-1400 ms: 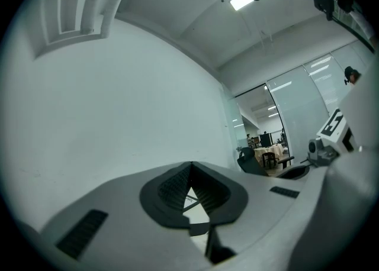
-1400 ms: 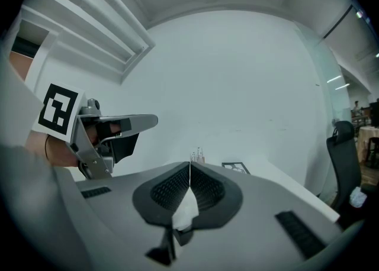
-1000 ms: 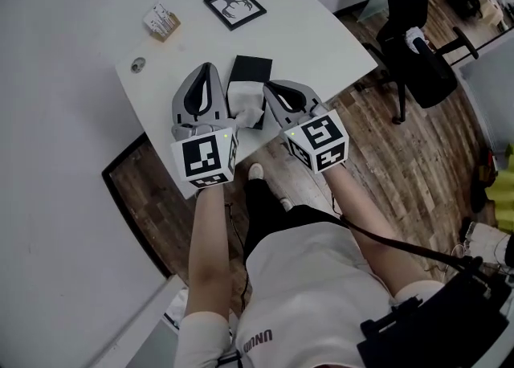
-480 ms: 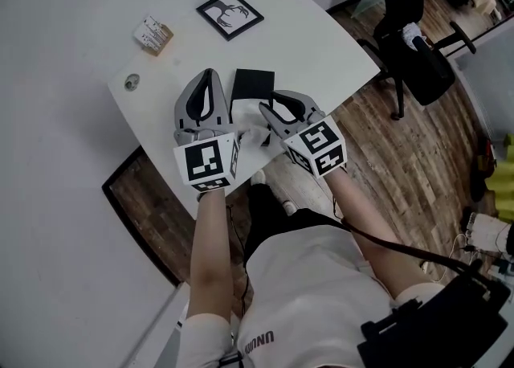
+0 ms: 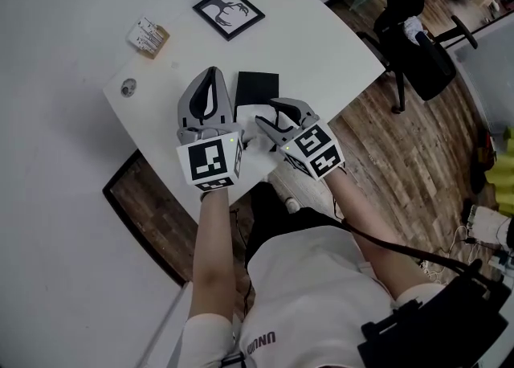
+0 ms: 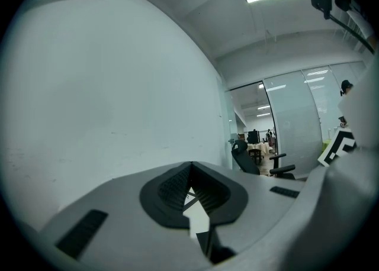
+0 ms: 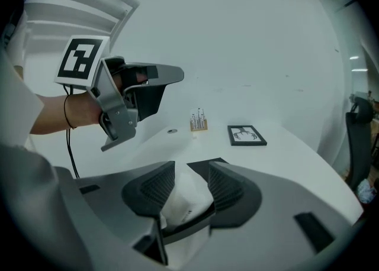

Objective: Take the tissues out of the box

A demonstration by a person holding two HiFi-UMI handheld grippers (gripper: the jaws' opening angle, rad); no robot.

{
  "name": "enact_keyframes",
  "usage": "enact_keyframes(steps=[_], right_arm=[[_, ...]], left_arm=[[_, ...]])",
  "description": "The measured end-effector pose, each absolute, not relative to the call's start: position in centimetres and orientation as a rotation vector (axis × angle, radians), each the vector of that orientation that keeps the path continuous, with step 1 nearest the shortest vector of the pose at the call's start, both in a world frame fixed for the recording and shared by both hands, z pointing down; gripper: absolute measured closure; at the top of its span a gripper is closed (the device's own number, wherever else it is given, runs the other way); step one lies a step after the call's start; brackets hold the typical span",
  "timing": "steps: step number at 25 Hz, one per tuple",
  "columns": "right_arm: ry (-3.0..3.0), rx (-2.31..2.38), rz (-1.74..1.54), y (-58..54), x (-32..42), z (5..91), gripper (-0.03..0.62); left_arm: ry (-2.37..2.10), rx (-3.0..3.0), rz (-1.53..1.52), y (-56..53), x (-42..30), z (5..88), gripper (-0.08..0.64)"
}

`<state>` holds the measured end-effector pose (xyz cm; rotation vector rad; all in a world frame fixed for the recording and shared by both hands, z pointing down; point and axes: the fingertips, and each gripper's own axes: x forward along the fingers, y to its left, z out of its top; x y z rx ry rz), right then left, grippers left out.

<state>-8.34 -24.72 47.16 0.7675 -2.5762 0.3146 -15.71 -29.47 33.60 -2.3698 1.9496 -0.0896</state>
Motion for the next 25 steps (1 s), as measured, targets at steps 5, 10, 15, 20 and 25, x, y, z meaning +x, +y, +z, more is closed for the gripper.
enact_keyframes(steps=[5, 10, 15, 20, 25], right_arm=[[-2.539, 0.720, 0.329, -24.2, -8.6, 48.4, 0.413], [-2.543, 0.656, 0.352, -23.6, -9.1, 48.8, 0.413], [-2.511, 0.646, 0.334, -23.3, -9.2, 49.4, 0.414], [-2.495, 0.666, 0.265, -23.2, -9.1, 49.5, 0.448], [-2.494, 0.661, 0.254, -23.1, -9.0, 49.4, 0.480]], left_arm=[[1.948, -2.387, -0.089, -29.7, -15.7, 33.9, 0.548], [1.948, -2.400, -0.086, -30.0, -15.8, 34.0, 0.548], [1.949, -2.399, -0.081, -30.2, -15.9, 34.0, 0.548], [1.943, -2.410, -0.095, -30.2, -15.7, 34.2, 0.548], [1.956, -2.406, -0.092, -30.3, -16.0, 34.3, 0.548]])
